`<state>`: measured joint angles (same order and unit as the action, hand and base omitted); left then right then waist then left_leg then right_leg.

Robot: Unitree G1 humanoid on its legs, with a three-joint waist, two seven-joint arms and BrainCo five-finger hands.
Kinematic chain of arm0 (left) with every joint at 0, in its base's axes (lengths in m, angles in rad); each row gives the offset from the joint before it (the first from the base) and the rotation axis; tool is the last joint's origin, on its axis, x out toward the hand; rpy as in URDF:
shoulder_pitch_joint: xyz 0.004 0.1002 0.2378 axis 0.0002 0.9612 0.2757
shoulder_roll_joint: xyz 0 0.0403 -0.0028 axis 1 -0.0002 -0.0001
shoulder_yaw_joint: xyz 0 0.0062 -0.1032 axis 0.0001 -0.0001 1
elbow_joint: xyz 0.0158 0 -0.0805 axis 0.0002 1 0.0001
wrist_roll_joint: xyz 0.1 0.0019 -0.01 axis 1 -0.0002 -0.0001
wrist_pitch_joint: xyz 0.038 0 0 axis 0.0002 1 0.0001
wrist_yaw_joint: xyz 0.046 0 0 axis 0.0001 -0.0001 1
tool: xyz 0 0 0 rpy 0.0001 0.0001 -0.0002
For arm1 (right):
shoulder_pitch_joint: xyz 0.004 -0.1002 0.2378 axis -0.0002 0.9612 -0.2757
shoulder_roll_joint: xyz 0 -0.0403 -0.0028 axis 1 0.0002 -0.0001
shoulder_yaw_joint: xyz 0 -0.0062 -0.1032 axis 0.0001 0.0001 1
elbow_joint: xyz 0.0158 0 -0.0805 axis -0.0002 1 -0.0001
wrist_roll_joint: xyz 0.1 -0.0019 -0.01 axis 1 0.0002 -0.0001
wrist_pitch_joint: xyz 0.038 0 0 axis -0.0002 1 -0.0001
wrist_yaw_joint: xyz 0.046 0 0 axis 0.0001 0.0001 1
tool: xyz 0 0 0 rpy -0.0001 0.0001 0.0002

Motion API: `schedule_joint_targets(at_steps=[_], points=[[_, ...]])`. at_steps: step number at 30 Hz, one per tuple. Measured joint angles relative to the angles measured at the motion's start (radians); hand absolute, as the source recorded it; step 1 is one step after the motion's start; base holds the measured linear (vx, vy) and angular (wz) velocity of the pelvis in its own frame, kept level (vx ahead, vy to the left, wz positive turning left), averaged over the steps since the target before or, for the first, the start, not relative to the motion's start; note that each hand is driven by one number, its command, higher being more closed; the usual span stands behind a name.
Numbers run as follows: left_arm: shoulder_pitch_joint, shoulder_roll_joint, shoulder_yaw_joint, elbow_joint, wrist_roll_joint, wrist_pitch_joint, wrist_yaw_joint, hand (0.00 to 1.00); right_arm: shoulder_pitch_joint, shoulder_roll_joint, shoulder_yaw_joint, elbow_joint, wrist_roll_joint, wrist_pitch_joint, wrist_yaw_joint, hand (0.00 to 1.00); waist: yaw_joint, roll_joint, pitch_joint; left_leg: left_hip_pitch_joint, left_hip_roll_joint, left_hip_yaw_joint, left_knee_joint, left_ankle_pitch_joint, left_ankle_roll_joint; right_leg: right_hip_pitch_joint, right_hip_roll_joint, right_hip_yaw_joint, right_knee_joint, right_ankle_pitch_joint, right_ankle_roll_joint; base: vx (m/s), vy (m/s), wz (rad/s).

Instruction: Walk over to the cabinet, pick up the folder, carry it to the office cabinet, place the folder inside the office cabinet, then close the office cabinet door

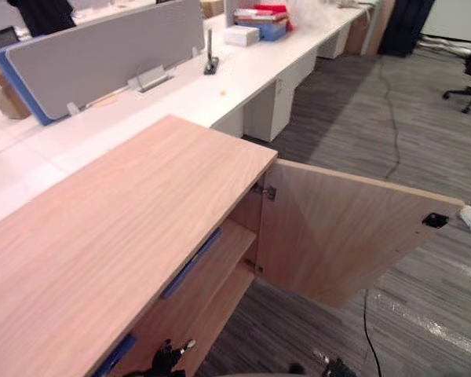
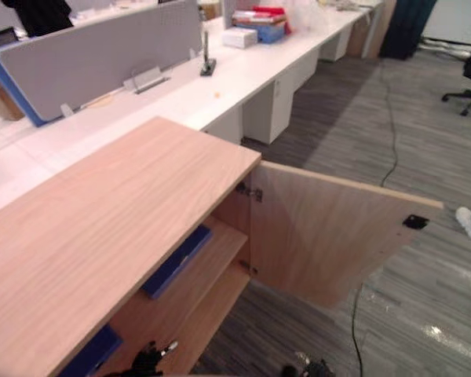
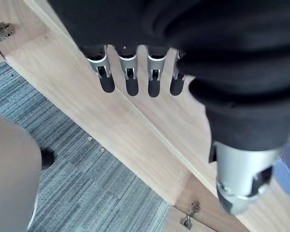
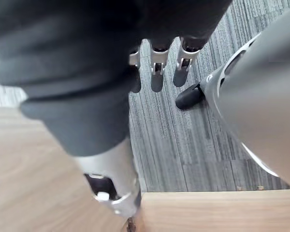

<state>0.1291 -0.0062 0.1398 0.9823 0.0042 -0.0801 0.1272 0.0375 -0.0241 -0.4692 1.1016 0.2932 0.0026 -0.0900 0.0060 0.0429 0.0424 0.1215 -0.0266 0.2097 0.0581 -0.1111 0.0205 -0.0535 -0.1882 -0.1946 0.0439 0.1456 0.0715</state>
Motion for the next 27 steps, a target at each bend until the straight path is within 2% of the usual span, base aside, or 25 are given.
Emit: schedule_joint_targets(at_steps=[1,2,4,6,8,9,10,11,12,14,17,23,27], points=[[0.002,0.005,-0.005,-0.001,-0.001,0.0,0.0,0.0,-0.002,0.002,-0.001,-0.002,0.0,-0.001,0.0,0.0,-0.003,0.005,0.001,-0.001,0.008,0.01,0.001,-0.003,0.012,-0.023,-0.009,-0.03,0.057,-0.011,-0.01,-0.03,0.095,-0.11],[0.002,0.01,-0.01,-0.002,0.001,0.001,0.001,0.0,-0.006,0.003,-0.003,-0.008,0.003,-0.002,-0.002,0.0,-0.003,0.006,0.007,0.003,0.013,0.017,-0.002,-0.004,0.028,-0.055,-0.034,-0.111,0.181,-0.084,-0.033,-0.03,0.067,-0.01],[0.002,0.015,-0.027,-0.003,0.001,0.001,0.002,0.0,-0.004,0.002,-0.022,-0.003,0.004,-0.002,-0.009,0.0,-0.009,0.004,0.005,0.006,0.025,0.014,-0.002,-0.002,0.03,-0.072,-0.095,-0.227,0.368,-0.183,-0.058,-0.01,0.044,0.08],[0.003,0.02,-0.036,-0.003,0.0,0.002,0.003,0.0,-0.008,0.003,-0.031,0.003,0.004,-0.002,-0.012,0.0,-0.007,0.0,0.003,0.004,0.038,0.019,-0.001,-0.001,0.027,-0.053,-0.131,-0.276,0.43,-0.207,-0.046,0.03,-0.002,-0.11],[0.002,0.04,-0.048,-0.009,-0.001,0.003,0.004,0.0,-0.027,0.012,-0.031,0.031,0.003,-0.002,-0.015,0.0,-0.007,-0.026,0.004,0.0,0.038,0.032,-0.001,0.002,0.017,-0.022,-0.134,-0.298,0.378,-0.205,-0.019,0.07,-0.116,-0.42],[-0.003,0.058,-0.044,-0.012,-0.001,0.003,0.009,0.0,-0.046,0.024,-0.031,0.062,0.003,0.0,-0.015,0.0,0.002,-0.061,0.005,-0.003,0.034,0.062,-0.001,0.003,0.003,0.009,-0.113,-0.303,0.264,-0.187,0.031,0.08,-0.191,-0.65],[-0.008,0.061,-0.043,-0.009,0.0,0.004,0.011,0.0,-0.055,0.025,-0.031,0.072,0.003,0.0,-0.015,0.0,0.005,-0.062,0.004,-0.006,0.038,0.07,-0.001,0.005,0.0,0.025,-0.092,-0.305,0.211,-0.188,0.032,0.09,-0.279,-0.86],[-0.008,0.061,-0.037,-0.008,0.002,0.006,0.011,0.0,-0.068,0.027,-0.031,0.082,0.003,0.001,-0.015,0.0,0.006,-0.061,0.006,-0.006,0.048,0.076,-0.001,0.003,-0.004,0.069,-0.049,-0.307,0.097,-0.178,0.043,0.07,-0.209,-0.64],[-0.009,0.054,-0.034,-0.005,0.002,0.008,0.013,0.0,-0.07,0.025,-0.032,0.085,0.003,0.001,-0.015,0.0,0.003,-0.048,0.013,0.001,0.065,0.08,0.0,0.0,-0.012,0.095,-0.022,-0.305,0.039,-0.151,0.036,0.07,-0.24,-0.54],[-0.009,0.051,-0.032,-0.001,0.002,0.009,0.018,0.0,-0.065,0.022,-0.05,0.092,0.004,0.0,-0.015,0.0,0.0,-0.05,0.019,0.021,0.086,0.078,0.01,0.002,-0.026,0.144,0.02,-0.296,-0.033,-0.132,0.021,0.06,-0.198,-0.27],[-0.008,0.049,-0.024,0.0,0.003,0.009,0.02,0.0,-0.051,0.013,-0.047,0.091,0.041,-0.003,-0.015,0.0,-0.001,-0.053,0.022,0.04,0.104,0.074,0.013,0.003,-0.044,0.179,0.05,-0.293,-0.076,-0.124,0.01,0.04,-0.154,-0.1],[-0.008,0.05,-0.028,-0.003,0.003,0.002,0.021,0.0,-0.052,0.001,0.104,0.034,0.053,-0.028,-0.011,0.0,0.0,-0.049,0.023,0.036,0.102,0.074,0.004,-0.001,-0.053,0.18,0.068,-0.267,-0.128,-0.087,0.006,-0.04,-0.026,-0.1],[-0.007,0.057,-0.041,-0.012,0.005,-0.001,0.022,0.0,-0.038,0.001,0.262,-0.151,0.088,-0.05,-0.003,0.0,-0.002,-0.054,0.027,0.028,0.088,0.072,-0.002,-0.003,-0.054,0.162,0.057,-0.254,-0.133,-0.069,0.01,-0.09,0.046,-0.08]])
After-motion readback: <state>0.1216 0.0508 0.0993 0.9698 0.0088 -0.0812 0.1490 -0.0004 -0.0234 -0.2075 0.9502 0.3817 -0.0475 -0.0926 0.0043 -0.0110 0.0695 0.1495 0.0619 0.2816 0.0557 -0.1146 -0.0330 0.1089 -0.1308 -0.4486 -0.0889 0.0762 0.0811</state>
